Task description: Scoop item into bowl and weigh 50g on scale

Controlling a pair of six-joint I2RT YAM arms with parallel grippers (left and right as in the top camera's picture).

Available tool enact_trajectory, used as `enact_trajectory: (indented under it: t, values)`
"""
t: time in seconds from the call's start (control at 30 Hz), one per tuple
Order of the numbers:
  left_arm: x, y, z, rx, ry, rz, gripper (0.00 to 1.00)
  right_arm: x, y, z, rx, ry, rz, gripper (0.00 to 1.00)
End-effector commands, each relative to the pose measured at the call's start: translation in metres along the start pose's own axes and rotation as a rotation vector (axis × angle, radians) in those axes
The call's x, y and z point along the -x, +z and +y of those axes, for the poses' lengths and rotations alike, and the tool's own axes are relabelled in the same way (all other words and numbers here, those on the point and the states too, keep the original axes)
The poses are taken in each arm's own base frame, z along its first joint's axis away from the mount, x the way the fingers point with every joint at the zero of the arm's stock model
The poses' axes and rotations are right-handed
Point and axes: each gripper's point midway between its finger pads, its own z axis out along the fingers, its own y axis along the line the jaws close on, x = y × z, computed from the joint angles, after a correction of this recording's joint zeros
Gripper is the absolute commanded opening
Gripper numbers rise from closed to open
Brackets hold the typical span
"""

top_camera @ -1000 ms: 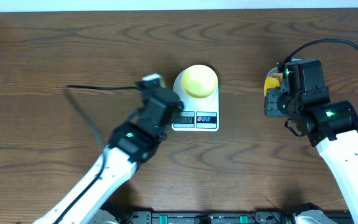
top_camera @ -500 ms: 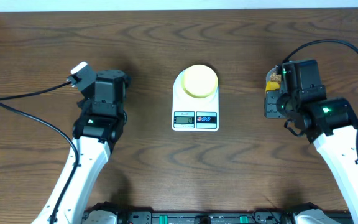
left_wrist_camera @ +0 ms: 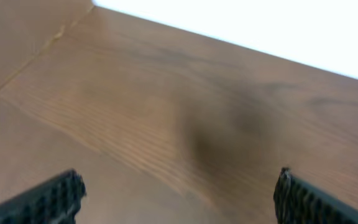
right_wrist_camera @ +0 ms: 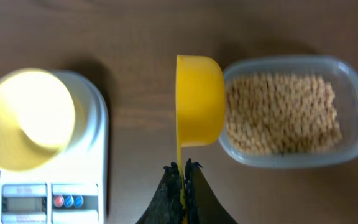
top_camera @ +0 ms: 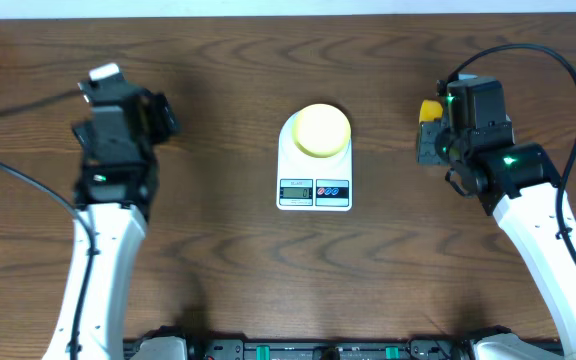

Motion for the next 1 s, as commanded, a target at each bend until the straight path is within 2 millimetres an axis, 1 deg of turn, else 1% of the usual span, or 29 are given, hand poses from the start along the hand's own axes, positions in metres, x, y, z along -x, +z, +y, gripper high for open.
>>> enact_trajectory:
  t: [0.0, 0.03, 0.07, 0.13, 0.2, 0.27, 0.3, 0.33, 0.37, 0.4, 0.43, 0.47, 0.5, 0.53, 0.57, 0.6, 0.63, 0.67, 0.77, 0.9, 0.97]
  values:
    - [0.051, -0.032, -0.028, -0.276, 0.093, -0.050, 1.00, 0.013, 0.000, -0.002, -0.002, 0.005, -0.051, 0.01]
    - [0.062, -0.053, -0.040, -0.400, 0.109, -0.039, 1.00, 0.021, -0.001, -0.001, 0.000, 0.009, -0.086, 0.01]
    - [0.065, -0.064, -0.046, -0.455, 0.132, -0.030, 1.00, 0.027, -0.001, -0.002, -0.002, 0.014, -0.110, 0.01]
    - [0.065, -0.081, -0.051, -0.510, 0.170, -0.003, 1.00, 0.037, -0.002, -0.002, 0.002, 0.023, -0.146, 0.01]
    - [0.059, -0.087, -0.047, -0.498, 0.189, 0.037, 0.99, 0.044, -0.003, -0.003, 0.005, 0.031, -0.176, 0.01]
    - [0.052, -0.081, -0.032, -0.405, 0.193, 0.067, 0.99, 0.053, -0.004, -0.005, 0.009, 0.040, -0.209, 0.01]
    - [0.046, -0.078, -0.022, -0.349, 0.196, 0.098, 0.99, 0.055, -0.005, -0.005, 0.010, 0.042, -0.217, 0.01]
    - [0.034, -0.079, -0.018, -0.336, 0.182, 0.152, 1.00, 0.057, -0.005, -0.004, 0.012, 0.043, -0.228, 0.01]
    - [0.018, -0.083, -0.020, -0.349, 0.128, 0.228, 0.99, 0.060, -0.006, -0.003, 0.016, 0.044, -0.240, 0.01]
    - [0.011, -0.085, -0.023, -0.373, 0.111, 0.256, 0.99, 0.062, -0.007, -0.002, 0.021, 0.045, -0.249, 0.01]
    - [0.009, -0.089, -0.033, -0.439, 0.153, 0.254, 0.99, 0.065, -0.007, -0.002, 0.025, 0.047, -0.261, 0.01]
    - [0.004, -0.096, -0.046, -0.537, 0.264, 0.244, 0.99, 0.068, -0.008, -0.001, 0.027, 0.048, -0.272, 0.01]
    - [-0.008, -0.112, -0.065, -0.704, 0.459, 0.216, 0.99, 0.071, -0.009, -0.001, 0.030, 0.049, -0.283, 0.01]
    - [-0.023, -0.131, -0.079, -0.861, 0.651, 0.177, 0.99, 0.073, -0.010, 0.000, 0.032, 0.050, -0.292, 0.01]
    - [-0.035, -0.143, -0.083, -0.945, 0.768, 0.159, 0.99, 0.073, -0.010, 0.001, 0.036, 0.049, -0.294, 0.01]
    - [-0.046, -0.150, -0.084, -0.990, 0.850, 0.162, 0.99, 0.073, -0.010, 0.003, 0.048, 0.047, -0.292, 0.01]
    - [-0.055, -0.152, -0.081, -0.996, 0.895, 0.191, 0.99, 0.072, -0.009, 0.005, 0.064, 0.045, -0.285, 0.01]
    - [-0.061, -0.150, -0.076, -0.981, 0.902, 0.228, 0.99, 0.069, -0.009, 0.010, 0.091, 0.040, -0.272, 0.01]
    - [-0.072, -0.151, -0.073, -0.988, 0.893, 0.293, 0.99, 0.062, -0.008, 0.019, 0.144, 0.030, -0.238, 0.01]
    - [-0.072, -0.147, -0.074, -0.989, 0.893, 0.297, 0.99, 0.050, -0.006, 0.021, 0.159, 0.025, -0.187, 0.01]
    - [-0.070, -0.143, -0.075, -0.985, 0.895, 0.286, 0.99, 0.039, -0.005, 0.022, 0.165, 0.023, -0.142, 0.01]
